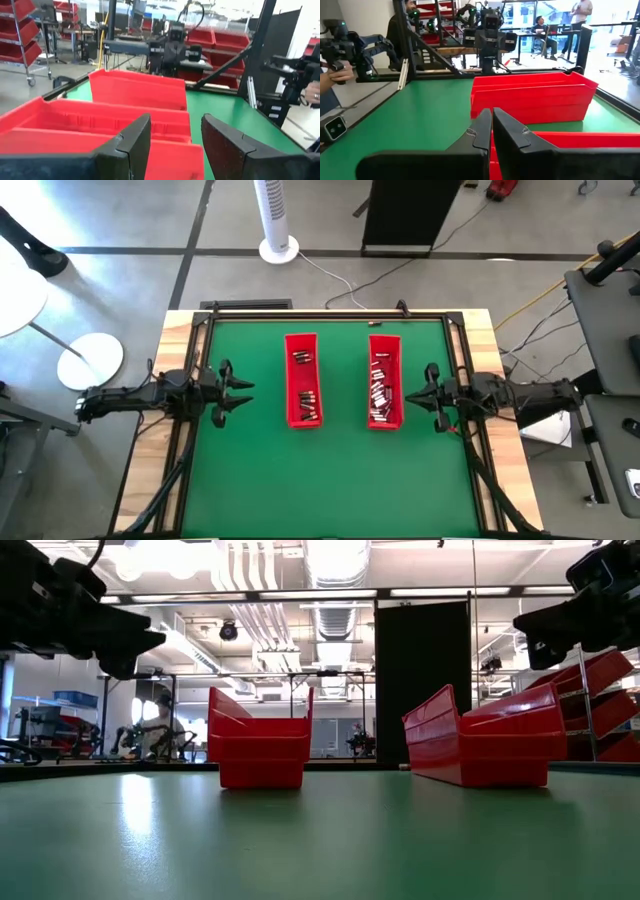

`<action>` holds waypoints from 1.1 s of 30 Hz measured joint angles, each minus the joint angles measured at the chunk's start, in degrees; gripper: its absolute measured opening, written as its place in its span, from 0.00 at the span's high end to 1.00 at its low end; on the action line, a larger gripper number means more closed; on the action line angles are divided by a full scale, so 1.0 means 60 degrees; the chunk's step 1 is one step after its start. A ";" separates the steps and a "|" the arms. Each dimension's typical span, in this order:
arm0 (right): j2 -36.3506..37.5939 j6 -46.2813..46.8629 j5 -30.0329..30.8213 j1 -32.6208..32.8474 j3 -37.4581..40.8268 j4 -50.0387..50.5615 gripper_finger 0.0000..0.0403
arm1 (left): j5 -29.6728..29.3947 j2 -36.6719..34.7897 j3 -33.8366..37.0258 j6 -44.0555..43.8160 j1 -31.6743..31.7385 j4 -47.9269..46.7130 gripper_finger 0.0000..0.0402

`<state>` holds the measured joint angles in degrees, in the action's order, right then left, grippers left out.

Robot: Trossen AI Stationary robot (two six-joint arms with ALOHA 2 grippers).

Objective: Sort batteries
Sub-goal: Return to Home Position

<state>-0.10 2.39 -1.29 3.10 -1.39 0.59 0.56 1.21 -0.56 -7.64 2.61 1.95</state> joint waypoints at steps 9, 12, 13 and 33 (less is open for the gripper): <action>-0.0172 -0.0364 0.0147 -0.0445 0.0084 -0.0137 0.98 | 0.0004 0.0241 0.0000 0.0220 0.0000 -0.0058 0.77; -0.0503 -0.0391 0.0165 -0.0445 0.0085 -0.0129 0.97 | 0.0006 0.0197 0.0000 0.0633 0.0004 -0.0039 0.93; -0.0665 -0.0304 0.0173 -0.0445 0.0087 -0.0129 0.97 | 0.0007 0.0188 0.0000 0.0726 0.0007 -0.0022 0.97; -0.0611 -0.0310 0.0259 -0.0569 0.0109 -0.0247 0.96 | -0.0237 0.0767 0.0000 0.1661 0.0018 -0.0152 1.00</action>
<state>-3.76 0.53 0.27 -0.32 -0.73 -0.89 -0.86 5.81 -0.56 2.33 2.72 1.04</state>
